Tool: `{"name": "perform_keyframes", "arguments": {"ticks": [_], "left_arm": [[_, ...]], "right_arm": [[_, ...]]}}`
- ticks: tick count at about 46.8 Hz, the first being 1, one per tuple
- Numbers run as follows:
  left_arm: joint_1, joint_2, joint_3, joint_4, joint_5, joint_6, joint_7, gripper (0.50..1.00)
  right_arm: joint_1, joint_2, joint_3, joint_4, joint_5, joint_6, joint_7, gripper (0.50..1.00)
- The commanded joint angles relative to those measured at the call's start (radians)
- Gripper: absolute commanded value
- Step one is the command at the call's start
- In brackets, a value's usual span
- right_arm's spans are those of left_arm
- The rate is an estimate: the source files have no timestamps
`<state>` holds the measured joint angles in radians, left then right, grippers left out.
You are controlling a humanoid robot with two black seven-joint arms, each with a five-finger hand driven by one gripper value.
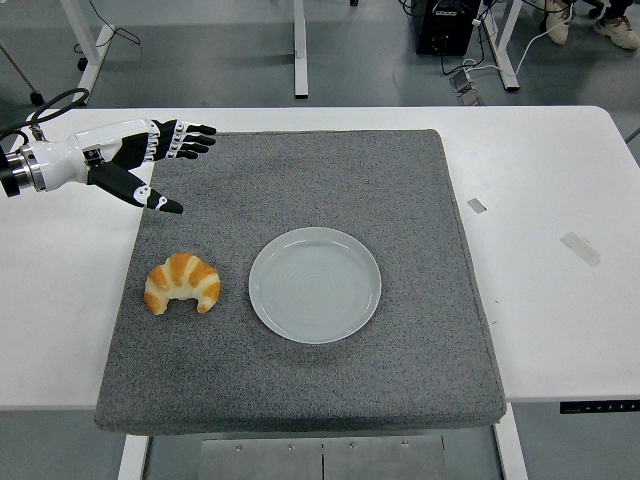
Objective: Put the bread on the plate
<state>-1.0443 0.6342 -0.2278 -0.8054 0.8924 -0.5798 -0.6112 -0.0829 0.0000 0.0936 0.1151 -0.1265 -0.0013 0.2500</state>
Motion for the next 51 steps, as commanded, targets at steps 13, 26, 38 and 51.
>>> {"name": "perform_keyframes", "arguments": {"ticks": [13,26,38,51], "left_arm": [[0.009,0.048,0.007,-0.077,0.232,0.005,0.0,0.951],[0.006,0.071,0.007,-0.115,0.339,0.005,0.0,0.951],[-0.005,0.087,0.051,-0.172,0.399,0.008,0.0,0.948],[-0.006,0.078,0.081,-0.173,0.445,0.07,0.0,0.915]], "right_arm": [[0.0,0.0,0.0,0.0,0.001,0.0,0.0,1.0],[0.0,0.0,0.0,0.0,0.001,0.0,0.0,1.0],[0.0,0.0,0.0,0.0,0.001,0.0,0.0,1.0],[0.0,0.0,0.0,0.0,-0.001,0.0,0.0,1.0]]}}
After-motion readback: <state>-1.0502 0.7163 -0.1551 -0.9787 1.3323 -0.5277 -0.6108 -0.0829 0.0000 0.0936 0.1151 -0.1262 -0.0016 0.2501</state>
